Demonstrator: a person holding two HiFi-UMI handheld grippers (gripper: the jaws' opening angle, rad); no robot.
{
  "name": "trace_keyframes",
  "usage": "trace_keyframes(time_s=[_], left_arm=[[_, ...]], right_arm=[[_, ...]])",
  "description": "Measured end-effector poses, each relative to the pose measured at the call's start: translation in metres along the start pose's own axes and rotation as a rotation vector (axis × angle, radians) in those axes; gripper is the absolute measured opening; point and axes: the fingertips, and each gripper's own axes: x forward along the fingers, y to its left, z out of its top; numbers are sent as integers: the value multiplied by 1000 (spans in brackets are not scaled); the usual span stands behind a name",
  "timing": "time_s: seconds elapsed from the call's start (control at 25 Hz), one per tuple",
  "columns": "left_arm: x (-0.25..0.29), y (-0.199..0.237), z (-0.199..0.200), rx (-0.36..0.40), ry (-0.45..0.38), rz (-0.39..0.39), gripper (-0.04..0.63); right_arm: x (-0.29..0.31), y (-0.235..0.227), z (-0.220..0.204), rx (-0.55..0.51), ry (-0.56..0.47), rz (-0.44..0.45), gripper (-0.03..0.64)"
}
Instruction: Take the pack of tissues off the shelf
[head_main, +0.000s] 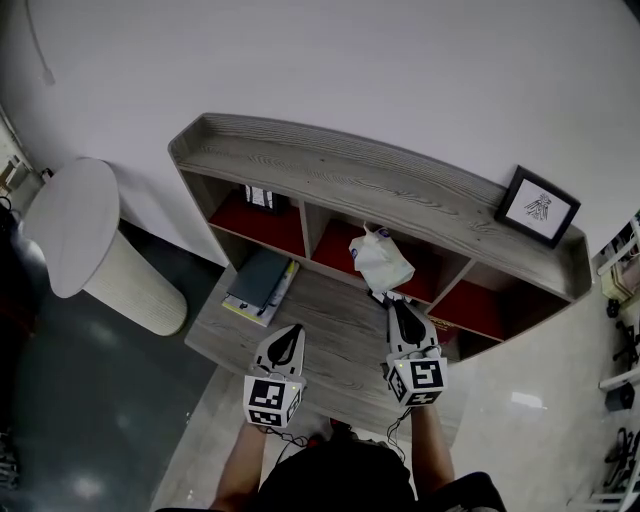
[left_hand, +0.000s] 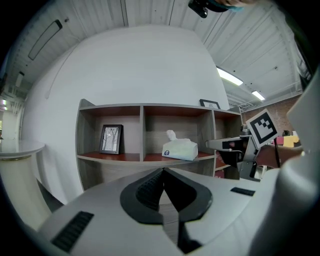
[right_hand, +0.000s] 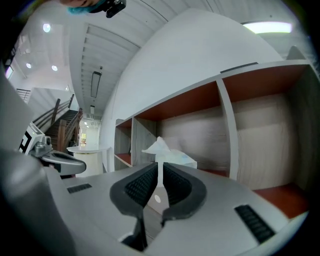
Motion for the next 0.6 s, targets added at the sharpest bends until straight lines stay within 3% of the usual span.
trace_keyframes(time_s=[0.08,0.16,0.36,0.6], left_arm=[[2,2,-1,5,7,7,8],[4,4,0,4,10,12,8],[6,10,0,8,17,28,8],[5,18,-5,0,26,53,8]], right_arm=[[7,-5,-1,9,12,-6,56],[15,-6,-2,21,25,7,174],[33,-11,-7,15,58,3,244],[50,-15,-22,34,121,2,276]])
